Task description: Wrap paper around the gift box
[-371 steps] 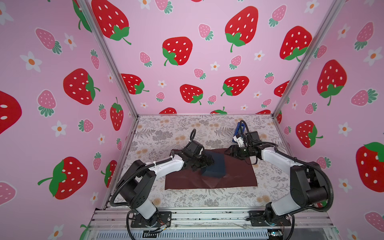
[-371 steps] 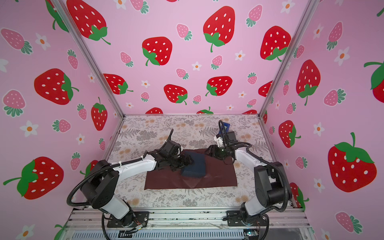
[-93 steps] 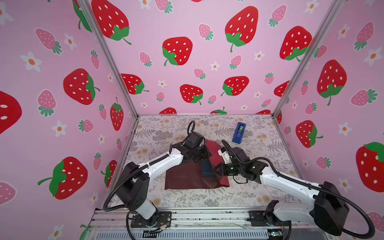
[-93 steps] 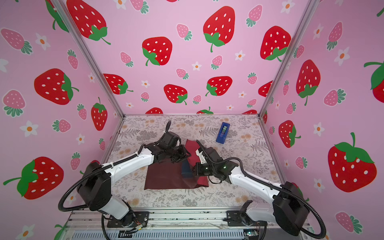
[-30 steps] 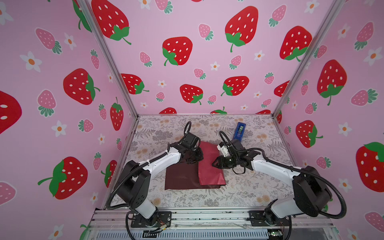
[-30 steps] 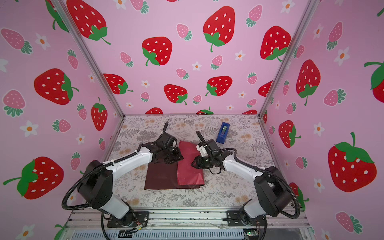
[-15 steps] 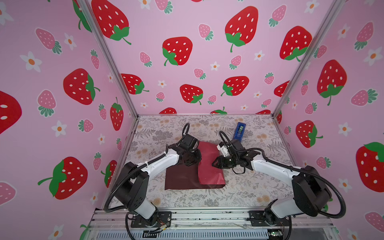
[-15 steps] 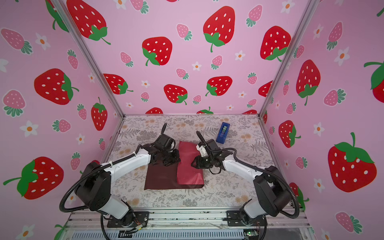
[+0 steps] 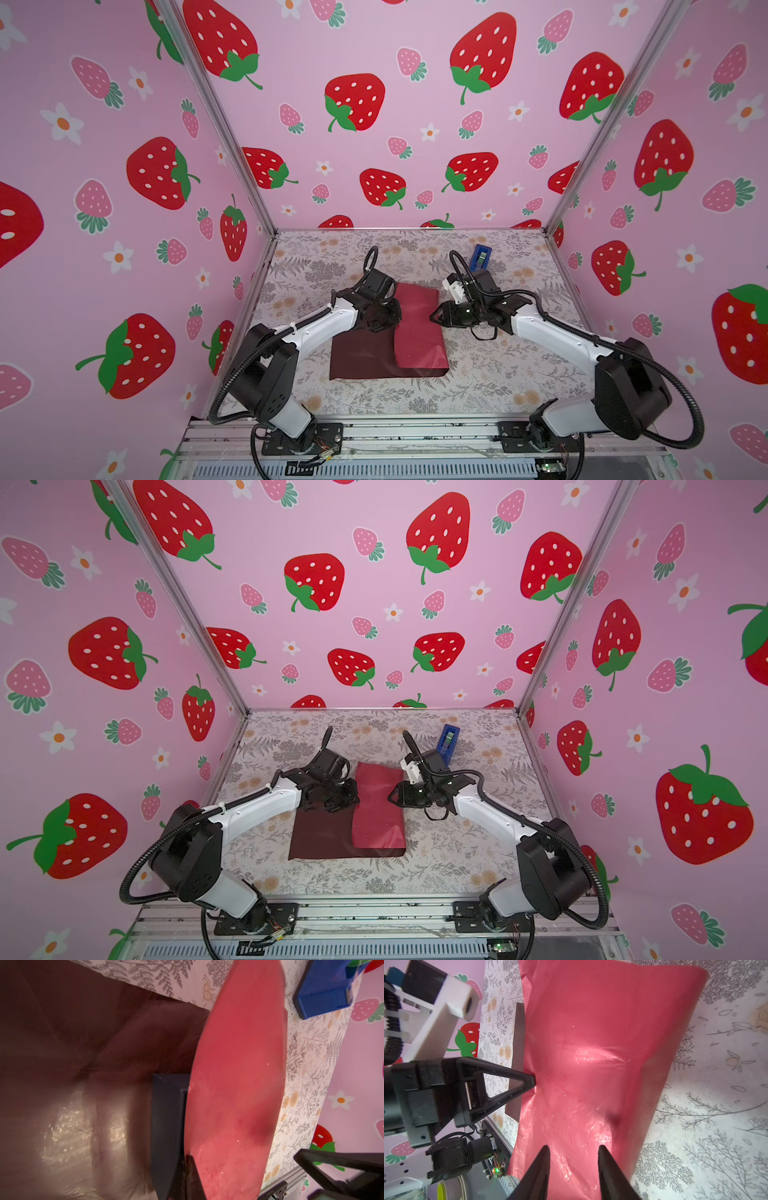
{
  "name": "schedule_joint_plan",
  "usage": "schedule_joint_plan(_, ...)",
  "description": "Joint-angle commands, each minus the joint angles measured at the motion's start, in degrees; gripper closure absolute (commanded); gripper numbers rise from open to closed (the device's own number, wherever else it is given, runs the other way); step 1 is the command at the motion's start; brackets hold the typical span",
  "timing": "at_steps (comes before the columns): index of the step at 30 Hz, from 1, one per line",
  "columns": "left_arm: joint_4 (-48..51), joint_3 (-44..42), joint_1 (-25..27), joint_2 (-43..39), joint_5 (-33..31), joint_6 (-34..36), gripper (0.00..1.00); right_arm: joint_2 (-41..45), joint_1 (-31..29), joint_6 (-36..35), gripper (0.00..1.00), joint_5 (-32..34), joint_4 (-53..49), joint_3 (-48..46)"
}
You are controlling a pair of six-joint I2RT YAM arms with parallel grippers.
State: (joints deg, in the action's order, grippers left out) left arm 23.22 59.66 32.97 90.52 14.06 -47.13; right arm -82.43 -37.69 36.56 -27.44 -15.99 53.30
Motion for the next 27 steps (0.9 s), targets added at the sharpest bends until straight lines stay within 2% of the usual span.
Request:
schedule_joint_plan(1,0.68,-1.2,-0.29,1.58,-0.97,0.53,1.0,-1.07,-0.1,-1.05,0.59,-3.12,0.86,0.6)
schedule_joint_plan(12,0.22,-2.86,-0.3,0.3,-1.73,0.26,0.99,-6.53,-0.1,-2.31,0.6,-2.18,0.52,-1.48)
schedule_joint_plan(17,0.24,-3.18,-0.19,-1.45,-2.44,-0.06,0.9,-7.2,-0.1,-2.39,0.6,-2.14,0.83,-2.14)
schedule_joint_plan(27,0.8,-4.77,-0.19,-3.61,-3.73,-0.33,0.93,-7.33,-0.06,-2.29,0.6,-2.18,0.94,-2.23)
